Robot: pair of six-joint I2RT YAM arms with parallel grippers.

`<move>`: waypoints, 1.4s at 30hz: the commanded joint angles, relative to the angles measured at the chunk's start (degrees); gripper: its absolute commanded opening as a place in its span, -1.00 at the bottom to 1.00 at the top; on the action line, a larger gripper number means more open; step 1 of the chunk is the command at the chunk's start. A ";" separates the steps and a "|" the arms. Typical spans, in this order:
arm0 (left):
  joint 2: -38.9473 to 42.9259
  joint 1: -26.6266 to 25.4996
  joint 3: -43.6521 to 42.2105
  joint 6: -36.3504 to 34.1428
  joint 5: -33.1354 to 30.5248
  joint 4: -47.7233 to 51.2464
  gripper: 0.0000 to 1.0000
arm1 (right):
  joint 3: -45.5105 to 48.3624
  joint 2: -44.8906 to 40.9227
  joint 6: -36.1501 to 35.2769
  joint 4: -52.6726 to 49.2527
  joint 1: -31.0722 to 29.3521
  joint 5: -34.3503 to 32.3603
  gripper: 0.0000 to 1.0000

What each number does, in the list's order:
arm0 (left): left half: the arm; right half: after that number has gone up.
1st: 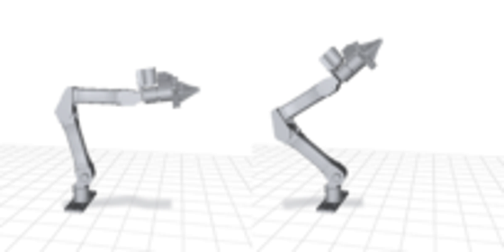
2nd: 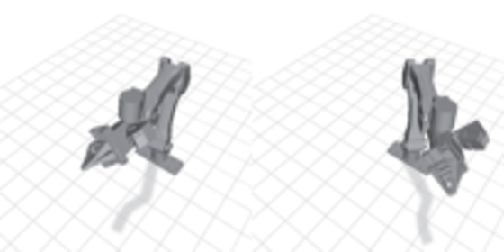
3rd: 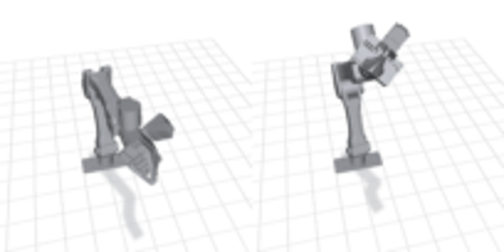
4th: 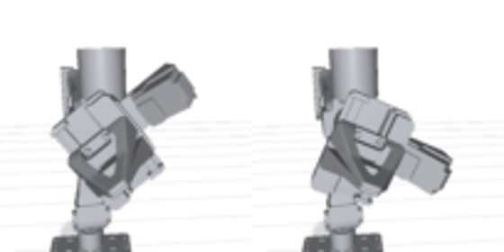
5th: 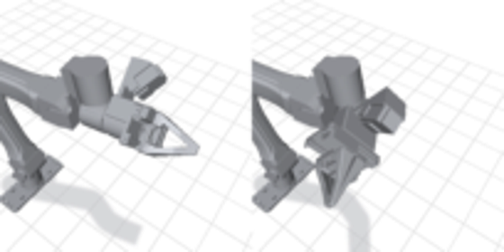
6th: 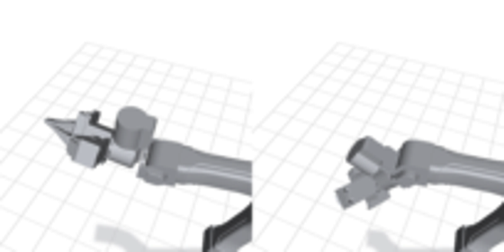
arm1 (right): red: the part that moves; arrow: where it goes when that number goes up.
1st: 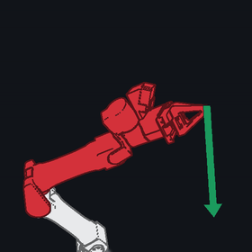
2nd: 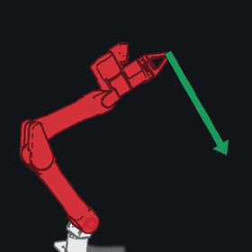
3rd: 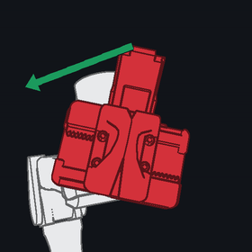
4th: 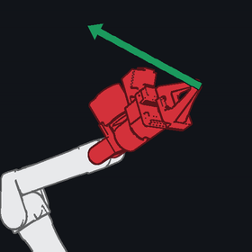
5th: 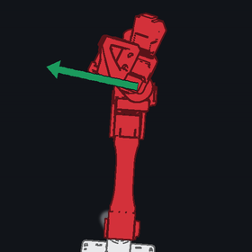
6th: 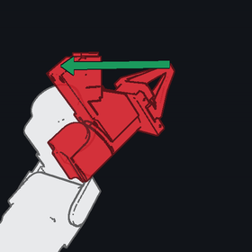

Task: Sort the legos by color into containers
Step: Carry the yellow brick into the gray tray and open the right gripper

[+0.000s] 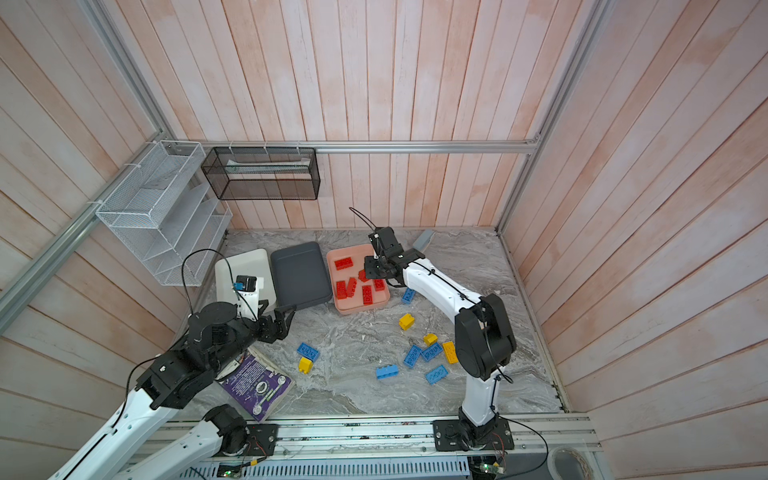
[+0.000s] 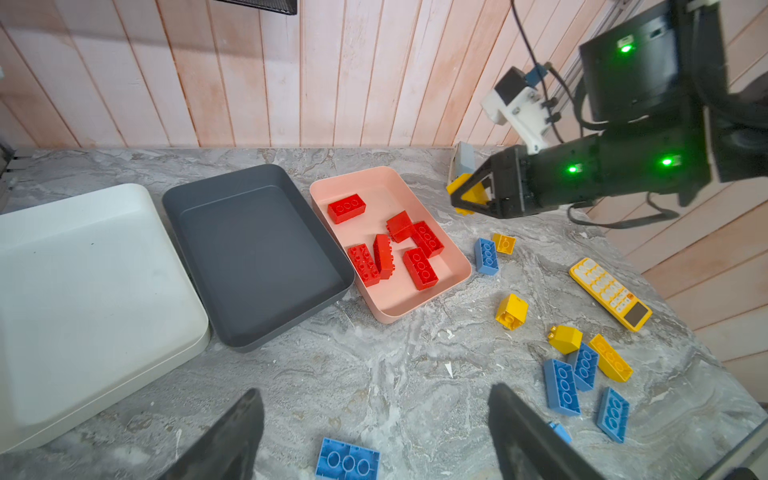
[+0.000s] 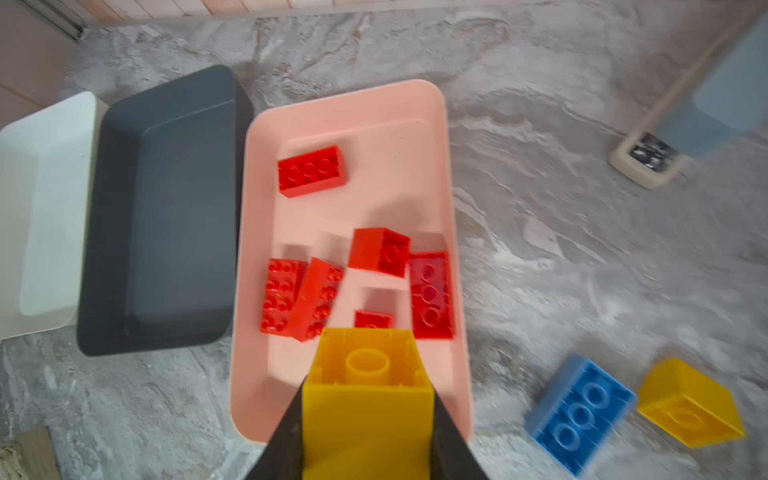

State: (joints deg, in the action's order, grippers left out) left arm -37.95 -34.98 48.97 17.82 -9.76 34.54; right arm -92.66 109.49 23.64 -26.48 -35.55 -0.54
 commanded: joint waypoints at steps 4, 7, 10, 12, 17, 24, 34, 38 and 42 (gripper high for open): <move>8.15 0.01 -1.11 1.94 -4.48 3.07 0.72 | -16.76 13.76 -1.10 -1.93 -4.42 6.02 -0.52; 10.95 0.01 -2.13 2.25 -6.34 3.50 0.72 | -24.70 20.16 -0.71 -2.46 -6.03 8.43 -0.52; 12.50 0.00 -3.37 2.35 -7.36 3.60 0.72 | -32.36 25.93 -0.57 -3.38 -7.68 9.73 -0.52; 12.61 0.05 -4.05 2.58 -6.78 3.34 0.72 | -35.97 28.89 -0.09 -3.15 -8.50 10.69 -0.52; 10.88 0.00 -4.06 1.90 -6.04 3.61 0.73 | -40.57 33.77 1.41 -0.61 -9.53 13.13 -0.52; 9.31 0.02 -4.41 1.59 -5.79 3.16 0.75 | -41.33 35.79 1.41 0.98 -9.63 15.23 -0.43; 3.94 0.01 -3.24 2.71 -6.31 4.97 0.76 | -38.27 32.04 -0.20 2.45 -9.71 14.96 0.24; 0.85 -0.65 -1.89 3.52 -6.66 6.55 0.71 | -31.02 25.72 -1.26 4.43 -9.63 12.09 0.31; -1.55 -0.86 0.47 6.19 -3.72 8.14 0.64 | -16.05 15.75 -0.81 11.61 -8.31 11.99 0.31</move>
State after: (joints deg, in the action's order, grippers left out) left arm -38.76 -35.64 46.33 21.67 -15.07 41.21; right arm -114.78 132.99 23.42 -20.60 -45.04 12.49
